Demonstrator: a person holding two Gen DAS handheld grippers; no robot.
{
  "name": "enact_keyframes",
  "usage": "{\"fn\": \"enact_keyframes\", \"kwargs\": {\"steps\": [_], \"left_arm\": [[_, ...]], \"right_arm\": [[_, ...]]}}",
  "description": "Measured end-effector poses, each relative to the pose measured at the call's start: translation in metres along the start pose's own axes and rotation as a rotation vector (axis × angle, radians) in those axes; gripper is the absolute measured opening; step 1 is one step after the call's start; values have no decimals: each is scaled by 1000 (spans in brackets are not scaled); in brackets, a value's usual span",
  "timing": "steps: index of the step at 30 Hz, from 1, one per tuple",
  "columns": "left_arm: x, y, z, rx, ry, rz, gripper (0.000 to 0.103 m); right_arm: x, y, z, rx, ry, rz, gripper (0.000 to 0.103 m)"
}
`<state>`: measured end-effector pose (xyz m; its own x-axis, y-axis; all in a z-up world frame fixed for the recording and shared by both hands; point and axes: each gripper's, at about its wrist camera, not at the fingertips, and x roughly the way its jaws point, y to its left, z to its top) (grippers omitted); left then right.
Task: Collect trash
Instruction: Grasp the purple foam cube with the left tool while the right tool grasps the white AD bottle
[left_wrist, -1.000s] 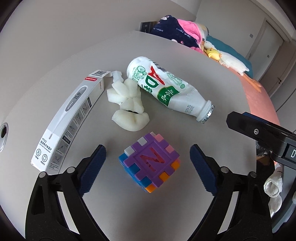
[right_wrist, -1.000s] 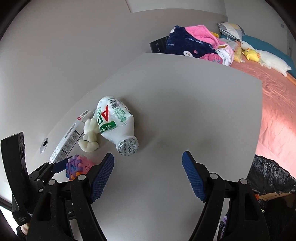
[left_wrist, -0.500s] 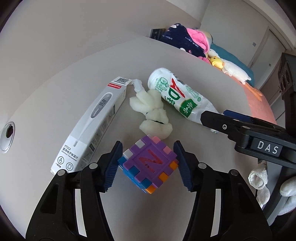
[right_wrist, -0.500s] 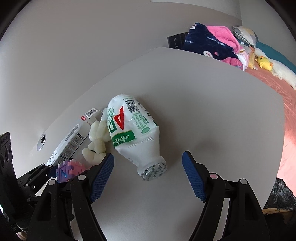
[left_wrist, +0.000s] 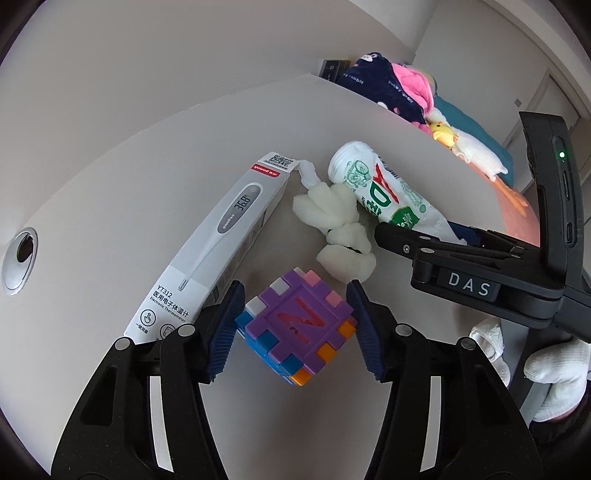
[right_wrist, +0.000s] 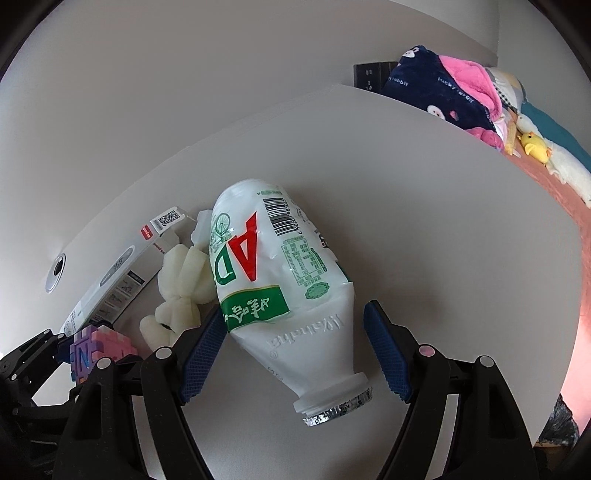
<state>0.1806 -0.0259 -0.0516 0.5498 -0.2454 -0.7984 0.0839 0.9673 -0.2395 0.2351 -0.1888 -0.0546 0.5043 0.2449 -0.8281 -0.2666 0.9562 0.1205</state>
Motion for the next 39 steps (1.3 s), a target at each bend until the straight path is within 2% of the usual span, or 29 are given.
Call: {"fn": "enact_keyframes", "kwargs": {"steps": [2,21,23,27,30,31,32,33,39], "left_arm": [[-1,-1,1,-4,-2,-1,56],[-15,-17,-1,53,-39,-37,56],[-16,-21,-1,62,-38,-43,56],[-21,-31,-2,88,-47,-49,56],[-23,-37,-1,100,-48,-58,56],[-24,-38,-1,101,-47,-61,56],[-24,-38,-2,102,-45,-65,56],[-24,-38,-1,102,-45,-66,56],[-20,-31,0,80,-33,-73,56]], "right_arm": [[-2,-2,-1,15,-17,-9,60],[-61,-37,-18,119,-128,11,56],[-65,-41,-21,122,-131,10,51],[-72,-46,-28,131,-133,17,49],[-70,-51,-32,145,-103,87,49],[-69,-53,-34,157,-96,102,55],[-67,-54,-35,164,-86,105,66],[-66,-55,-36,167,-83,101,68],[-50,-53,-36,159,-51,79,68]]}}
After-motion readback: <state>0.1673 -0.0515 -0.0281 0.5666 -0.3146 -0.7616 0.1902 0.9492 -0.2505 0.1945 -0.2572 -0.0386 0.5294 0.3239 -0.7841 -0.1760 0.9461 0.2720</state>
